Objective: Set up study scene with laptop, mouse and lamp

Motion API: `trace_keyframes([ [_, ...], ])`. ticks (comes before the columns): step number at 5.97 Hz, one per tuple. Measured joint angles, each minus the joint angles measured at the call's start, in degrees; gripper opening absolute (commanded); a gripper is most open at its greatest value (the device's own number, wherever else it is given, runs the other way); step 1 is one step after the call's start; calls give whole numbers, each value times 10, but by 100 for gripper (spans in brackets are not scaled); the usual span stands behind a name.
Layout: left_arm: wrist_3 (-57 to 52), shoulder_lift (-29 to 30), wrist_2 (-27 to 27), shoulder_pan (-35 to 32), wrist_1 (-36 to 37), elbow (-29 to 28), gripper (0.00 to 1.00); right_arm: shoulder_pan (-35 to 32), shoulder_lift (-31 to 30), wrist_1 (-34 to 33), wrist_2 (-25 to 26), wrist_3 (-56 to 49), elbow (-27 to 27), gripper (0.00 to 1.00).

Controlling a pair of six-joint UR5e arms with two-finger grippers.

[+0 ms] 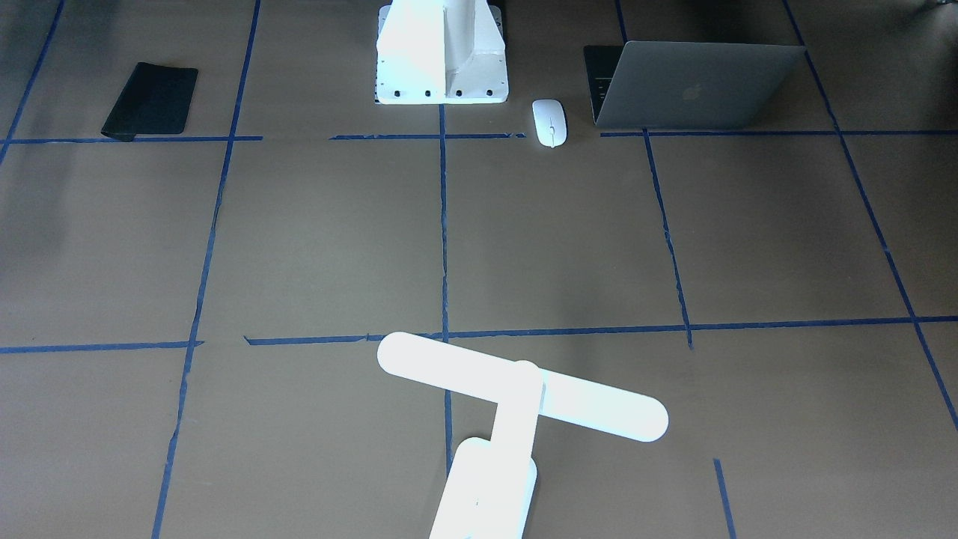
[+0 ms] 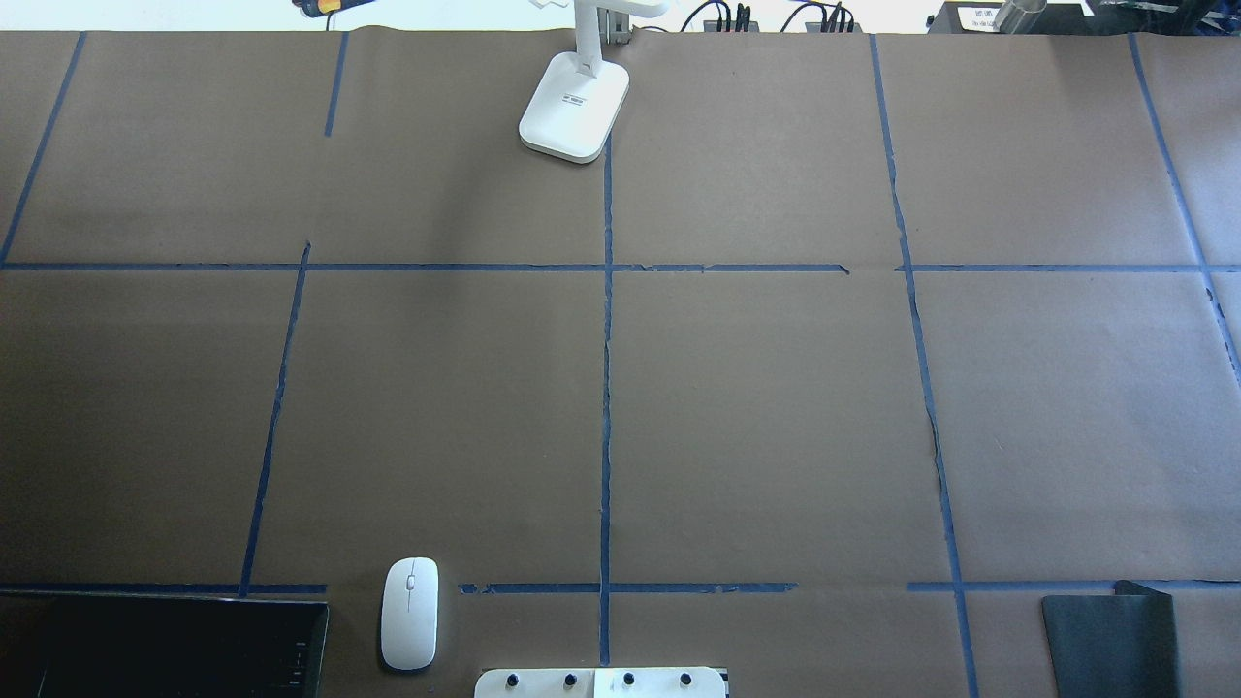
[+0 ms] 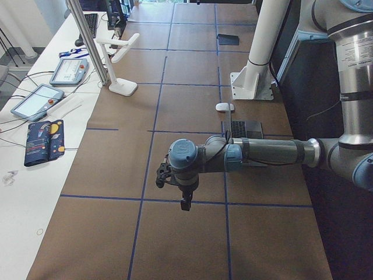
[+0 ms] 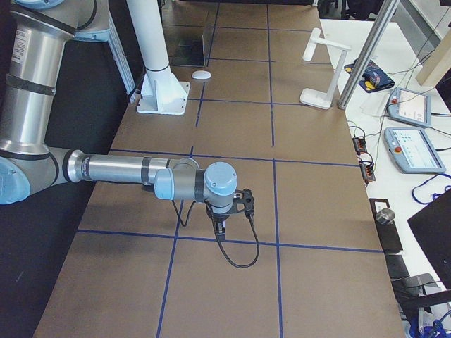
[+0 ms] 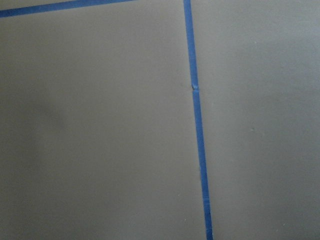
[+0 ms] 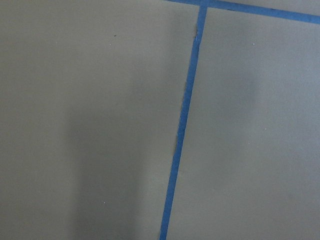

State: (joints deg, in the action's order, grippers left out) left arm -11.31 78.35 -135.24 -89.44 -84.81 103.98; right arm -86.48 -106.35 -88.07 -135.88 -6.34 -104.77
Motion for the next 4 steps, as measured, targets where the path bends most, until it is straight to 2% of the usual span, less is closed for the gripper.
trace_keyframes([
  [2,0,36,-4,4,-16,2,100,0,0,0,0,0,0,100],
  [4,0,62,-16,18,-69,4,100,0,0,0,0,-1,0,100],
])
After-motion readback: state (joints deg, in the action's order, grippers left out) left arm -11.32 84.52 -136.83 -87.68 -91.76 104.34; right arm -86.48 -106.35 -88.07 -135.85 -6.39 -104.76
